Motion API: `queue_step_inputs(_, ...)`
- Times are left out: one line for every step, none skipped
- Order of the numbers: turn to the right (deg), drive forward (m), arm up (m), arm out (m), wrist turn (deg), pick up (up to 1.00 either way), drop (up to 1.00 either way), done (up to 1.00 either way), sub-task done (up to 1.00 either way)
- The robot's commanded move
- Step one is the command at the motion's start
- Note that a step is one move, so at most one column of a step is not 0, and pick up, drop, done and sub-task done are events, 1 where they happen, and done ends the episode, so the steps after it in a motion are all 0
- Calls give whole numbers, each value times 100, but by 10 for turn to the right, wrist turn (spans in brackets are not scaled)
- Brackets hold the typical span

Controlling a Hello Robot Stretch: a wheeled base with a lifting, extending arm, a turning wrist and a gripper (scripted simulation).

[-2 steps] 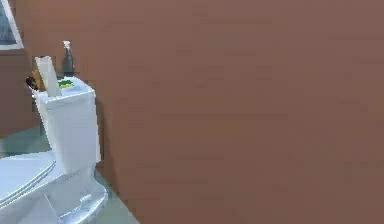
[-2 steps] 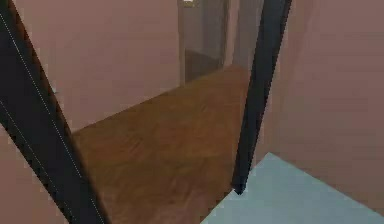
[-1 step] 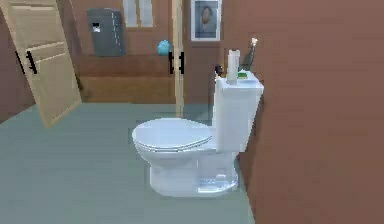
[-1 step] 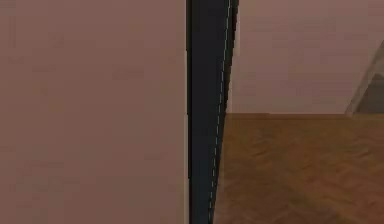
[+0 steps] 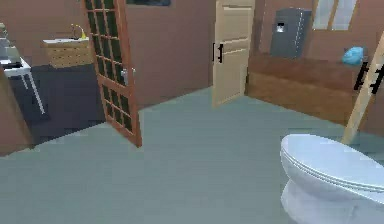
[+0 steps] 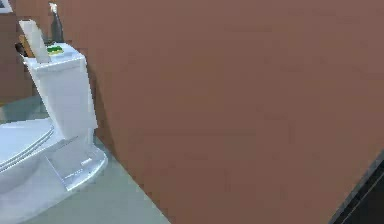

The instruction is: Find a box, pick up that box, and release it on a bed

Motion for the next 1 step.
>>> queue_step_inputs(-300, 0, 0, 0, 0, 0, 0, 0, 0)
